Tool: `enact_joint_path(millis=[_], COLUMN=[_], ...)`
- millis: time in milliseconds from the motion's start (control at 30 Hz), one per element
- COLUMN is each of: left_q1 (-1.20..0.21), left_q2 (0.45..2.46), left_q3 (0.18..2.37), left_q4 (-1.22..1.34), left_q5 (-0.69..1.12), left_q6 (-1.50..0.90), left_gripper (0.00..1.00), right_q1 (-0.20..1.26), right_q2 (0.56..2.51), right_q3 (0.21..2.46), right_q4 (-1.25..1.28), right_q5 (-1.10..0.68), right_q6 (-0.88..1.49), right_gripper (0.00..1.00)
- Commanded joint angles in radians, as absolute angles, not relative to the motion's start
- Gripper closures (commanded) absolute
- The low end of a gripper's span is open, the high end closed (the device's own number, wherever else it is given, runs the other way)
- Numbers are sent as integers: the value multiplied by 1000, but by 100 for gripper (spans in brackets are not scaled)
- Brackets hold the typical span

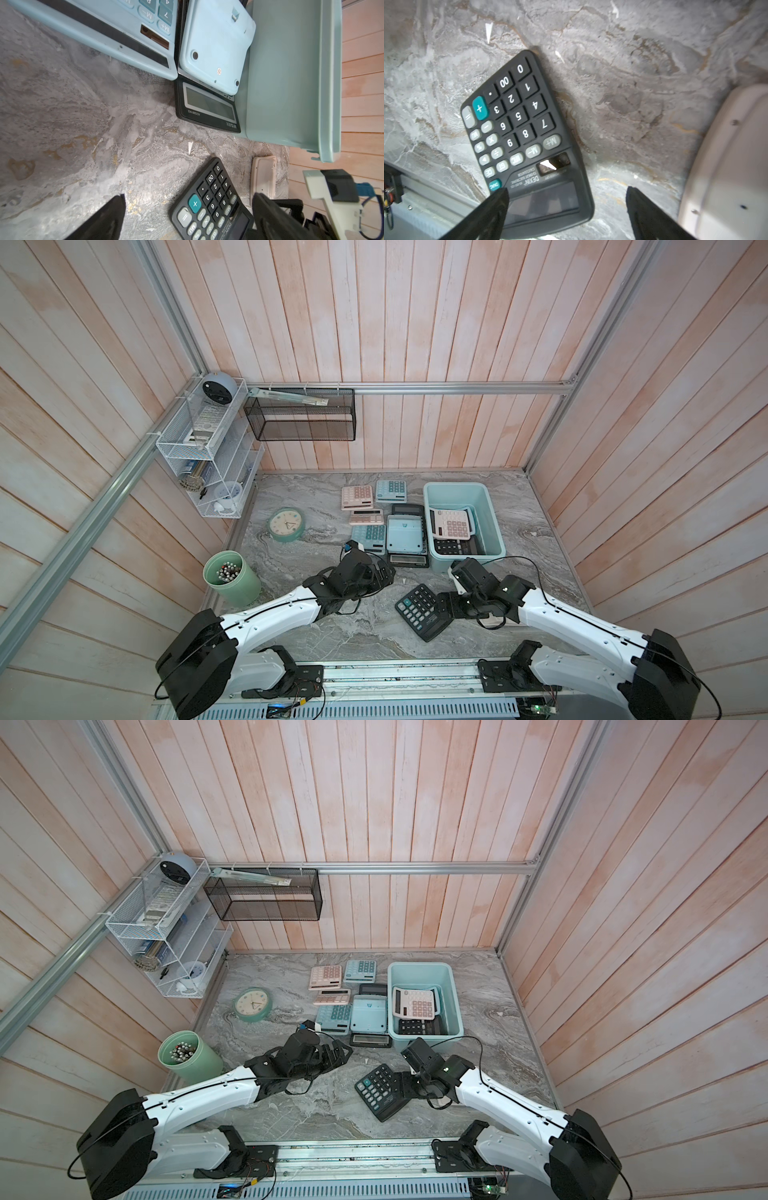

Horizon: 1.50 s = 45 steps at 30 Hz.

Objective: Put the calculator in the storage box
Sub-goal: Adjust the calculator at the center of the board.

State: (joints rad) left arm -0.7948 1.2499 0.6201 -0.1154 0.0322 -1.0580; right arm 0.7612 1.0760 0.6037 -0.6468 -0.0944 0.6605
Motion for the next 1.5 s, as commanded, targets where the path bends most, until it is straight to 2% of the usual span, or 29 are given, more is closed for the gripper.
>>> enact_joint_path(millis=[0, 233, 433, 667, 900, 1100, 1233, 1367, 1467], left_q1=[-802, -831, -761, -673, -655, -658, -681, -720, -721], left_q2=[1223, 1202, 1108, 982, 915, 989, 1104, 1235, 1301], left_q3=[578, 484, 445, 435, 402, 302, 285, 314, 325], left_q4=[-109, -76, -158, -300, -349, -108, 71, 201, 275], left_q5=[57, 41, 31, 27, 30, 154, 199, 218, 227], left_q6=[-1100, -1152, -1127, -1082, -1099, -1200, -1251, -1278, -1293], left_gripper=[0, 0, 0, 0, 0, 0, 0, 0, 0], right_q1=[755, 856, 975, 1049, 1058, 1031, 1025, 1026, 1038], right_q2=[1125, 1219, 1303, 1444, 1493, 1488, 1500, 1506, 1526], right_q3=[611, 649, 711, 793, 873, 849, 853, 840, 838], right_q4=[-624, -556, -483, -328, -524, -560, -543, -484, -450], right_q5=[-102, -248, -306, -383, -347, -312, -331, -403, -452], right_q6=[618, 582, 618, 678, 585, 548, 539, 538, 543], right_gripper=[6, 8, 8, 8, 8, 8, 15, 29, 33])
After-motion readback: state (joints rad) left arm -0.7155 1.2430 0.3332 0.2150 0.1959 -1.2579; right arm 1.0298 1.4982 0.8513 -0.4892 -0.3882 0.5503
